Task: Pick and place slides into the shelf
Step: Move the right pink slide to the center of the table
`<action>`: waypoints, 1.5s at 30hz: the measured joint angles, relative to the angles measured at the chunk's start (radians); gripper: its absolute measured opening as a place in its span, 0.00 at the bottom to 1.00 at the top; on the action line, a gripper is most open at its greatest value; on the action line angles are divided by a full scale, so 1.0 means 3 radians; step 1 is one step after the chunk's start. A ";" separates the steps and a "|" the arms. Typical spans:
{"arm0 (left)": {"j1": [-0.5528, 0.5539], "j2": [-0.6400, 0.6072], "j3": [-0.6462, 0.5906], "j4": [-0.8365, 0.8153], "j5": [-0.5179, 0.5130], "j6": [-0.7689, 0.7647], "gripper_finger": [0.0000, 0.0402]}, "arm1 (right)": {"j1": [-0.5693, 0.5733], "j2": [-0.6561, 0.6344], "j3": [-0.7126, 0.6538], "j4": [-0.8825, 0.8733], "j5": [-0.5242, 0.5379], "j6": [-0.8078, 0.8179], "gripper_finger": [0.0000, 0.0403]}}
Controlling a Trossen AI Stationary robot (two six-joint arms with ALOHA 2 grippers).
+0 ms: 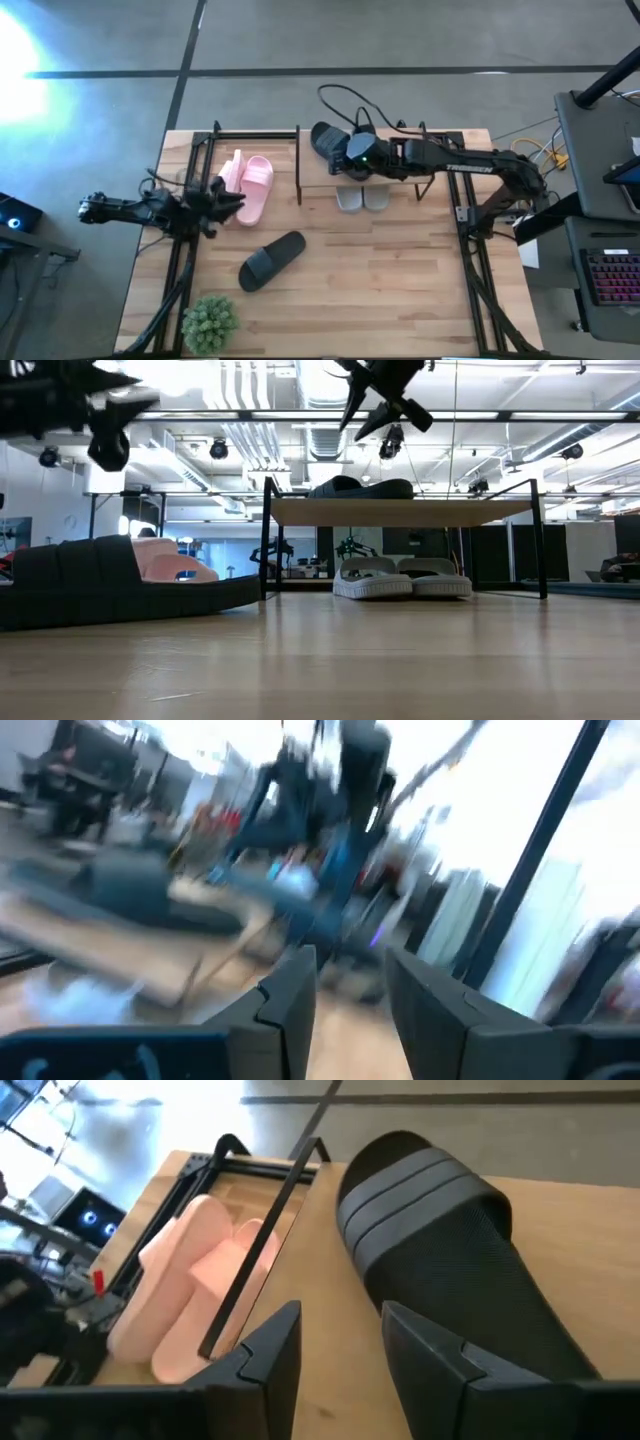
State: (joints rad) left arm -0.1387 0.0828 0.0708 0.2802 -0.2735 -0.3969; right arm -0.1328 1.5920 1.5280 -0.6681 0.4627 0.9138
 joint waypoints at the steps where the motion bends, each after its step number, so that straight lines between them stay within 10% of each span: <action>1: 0.0001 -0.0001 0.0000 0.0244 -0.0010 -0.0225 0.27 | 0.0010 -0.0018 0.0000 -0.0021 -0.0015 -0.0041 0.33; 11: 0.0001 0.0009 0.0005 0.1979 -0.0654 0.0209 0.27 | 0.0154 -0.0107 0.0001 -0.0037 -0.0096 -0.0356 0.32; 20: -0.0001 0.0075 0.0011 0.2105 -0.0670 0.0036 0.27 | 0.0186 -0.0107 0.0001 -0.0158 -0.0095 -0.0369 0.30; 31: -0.0006 0.0699 0.0696 -0.0170 -0.0767 -0.0124 0.27 | 0.0427 -0.0283 0.0000 -0.0268 -0.0062 -0.0375 0.33; 37: -0.0006 0.1250 0.1574 -0.2060 -0.1262 0.0381 0.27 | 0.0504 -0.0505 0.0000 -0.0622 0.0041 -0.0320 0.33; 45: -0.0005 0.2032 0.1997 -0.2891 -0.1671 0.1375 0.27 | 0.0594 -0.0724 0.0000 -0.1109 0.0457 -0.0025 0.35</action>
State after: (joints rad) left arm -0.1402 0.6923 0.6700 -0.5871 -0.7749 0.0156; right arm 0.0453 1.3749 1.5280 -1.0007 0.5998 0.9062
